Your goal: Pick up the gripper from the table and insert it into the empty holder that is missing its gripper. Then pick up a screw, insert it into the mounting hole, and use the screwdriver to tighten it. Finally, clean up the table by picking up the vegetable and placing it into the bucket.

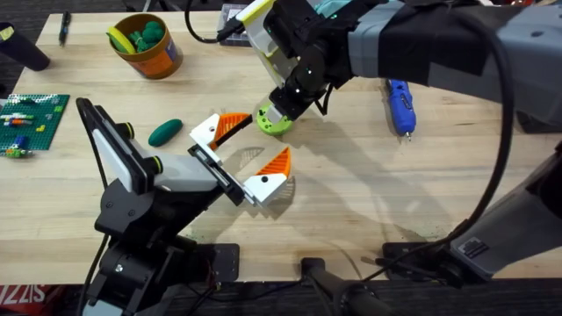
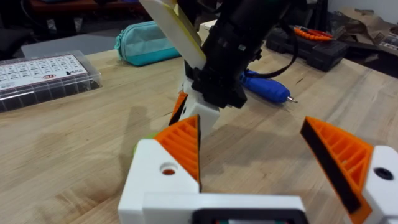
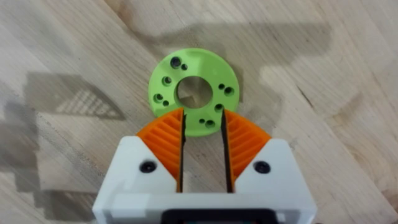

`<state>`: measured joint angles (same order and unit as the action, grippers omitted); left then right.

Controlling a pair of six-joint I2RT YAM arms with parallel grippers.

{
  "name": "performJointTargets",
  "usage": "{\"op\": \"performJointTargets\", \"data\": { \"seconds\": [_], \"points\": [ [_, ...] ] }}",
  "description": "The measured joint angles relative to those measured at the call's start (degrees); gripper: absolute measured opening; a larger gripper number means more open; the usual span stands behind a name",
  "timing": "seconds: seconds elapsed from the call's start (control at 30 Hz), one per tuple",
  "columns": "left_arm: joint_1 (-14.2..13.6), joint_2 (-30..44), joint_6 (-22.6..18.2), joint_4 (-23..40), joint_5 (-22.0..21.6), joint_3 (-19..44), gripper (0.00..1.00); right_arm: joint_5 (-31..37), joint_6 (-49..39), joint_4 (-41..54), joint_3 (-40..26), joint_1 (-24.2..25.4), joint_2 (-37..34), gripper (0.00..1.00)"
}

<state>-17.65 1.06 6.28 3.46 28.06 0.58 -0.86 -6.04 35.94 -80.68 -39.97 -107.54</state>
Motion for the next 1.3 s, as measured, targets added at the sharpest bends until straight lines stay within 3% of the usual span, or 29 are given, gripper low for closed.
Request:
{"op": "performJointTargets", "data": {
  "seconds": [0.47,1.3],
  "points": [
    [0.0,0.0,0.05,0.0,-0.02,0.0,0.989,-3.44,6.98,-1.57,-2.68,0.02,0.08,0.355],
    [0.0,0.0,0.05,0.0,-0.03,0.0,0.989,-9.52,8.45,-9.64,-2.78,0.48,-6.35,0.355]
  ]
}}
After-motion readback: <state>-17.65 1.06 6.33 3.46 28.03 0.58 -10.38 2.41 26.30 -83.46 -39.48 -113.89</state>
